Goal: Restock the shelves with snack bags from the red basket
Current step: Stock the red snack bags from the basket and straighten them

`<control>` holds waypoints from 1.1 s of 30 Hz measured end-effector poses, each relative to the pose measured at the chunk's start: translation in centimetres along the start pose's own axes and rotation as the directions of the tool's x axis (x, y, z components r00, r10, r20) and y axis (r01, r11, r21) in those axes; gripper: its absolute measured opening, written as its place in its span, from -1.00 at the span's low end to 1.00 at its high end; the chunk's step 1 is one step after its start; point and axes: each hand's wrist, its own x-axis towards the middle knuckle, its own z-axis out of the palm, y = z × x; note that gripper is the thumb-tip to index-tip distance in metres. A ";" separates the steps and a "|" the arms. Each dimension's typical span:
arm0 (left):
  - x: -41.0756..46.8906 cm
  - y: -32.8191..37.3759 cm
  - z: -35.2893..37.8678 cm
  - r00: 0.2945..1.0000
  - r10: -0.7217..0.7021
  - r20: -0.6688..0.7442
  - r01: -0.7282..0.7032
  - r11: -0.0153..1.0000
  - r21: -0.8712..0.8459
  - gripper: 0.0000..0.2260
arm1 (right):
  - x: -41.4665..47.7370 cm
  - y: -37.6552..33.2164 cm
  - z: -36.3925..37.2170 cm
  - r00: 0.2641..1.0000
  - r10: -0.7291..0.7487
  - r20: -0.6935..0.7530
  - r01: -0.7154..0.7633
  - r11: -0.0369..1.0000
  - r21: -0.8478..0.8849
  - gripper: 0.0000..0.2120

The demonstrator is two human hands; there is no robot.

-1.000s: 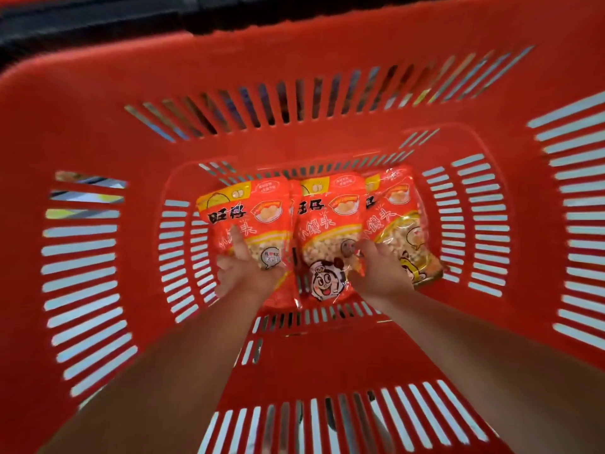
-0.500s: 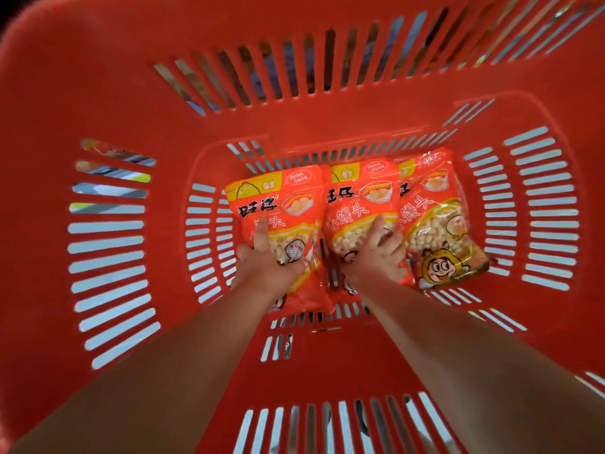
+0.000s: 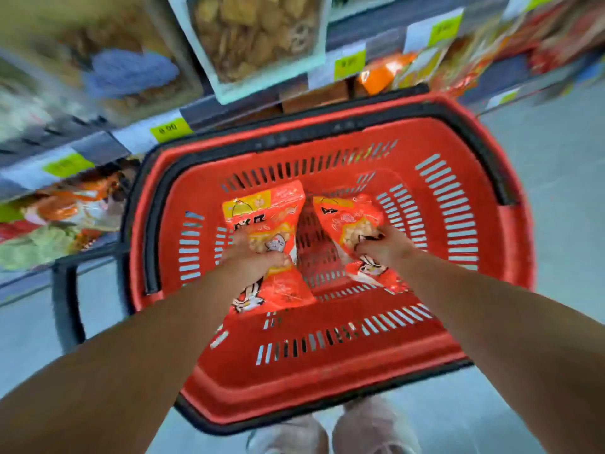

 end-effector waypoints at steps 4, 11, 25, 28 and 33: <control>-7.5 5.0 -4.4 0.991 0.124 -0.055 -0.124 0.992 0.005 -0.03 | -8.1 -2.3 -5.3 0.995 -0.030 -0.094 0.050 0.975 0.217 -0.61; -20.5 8.0 -9.3 0.943 0.305 -0.135 -0.321 0.940 -0.117 -0.14 | -21.2 -4.6 -10.7 0.973 -0.163 -0.164 0.224 0.842 0.491 -0.69; -49.8 7.7 -19.7 0.618 0.604 -0.503 -0.767 0.603 -0.218 -0.13 | -46.1 -10.5 -23.1 0.754 -0.569 -0.327 0.655 0.621 0.430 -0.48; -55.6 8.0 -23.6 0.506 0.614 -0.606 -0.827 0.546 -0.137 -0.19 | -51.5 -14.0 -24.4 0.673 -0.646 -0.360 0.736 0.537 0.413 -0.41; -63.6 7.7 -30.8 0.287 0.607 -0.741 -0.877 0.477 0.052 -0.25 | -59.8 -20.3 -25.7 0.489 -0.745 -0.454 0.861 0.327 0.390 -0.68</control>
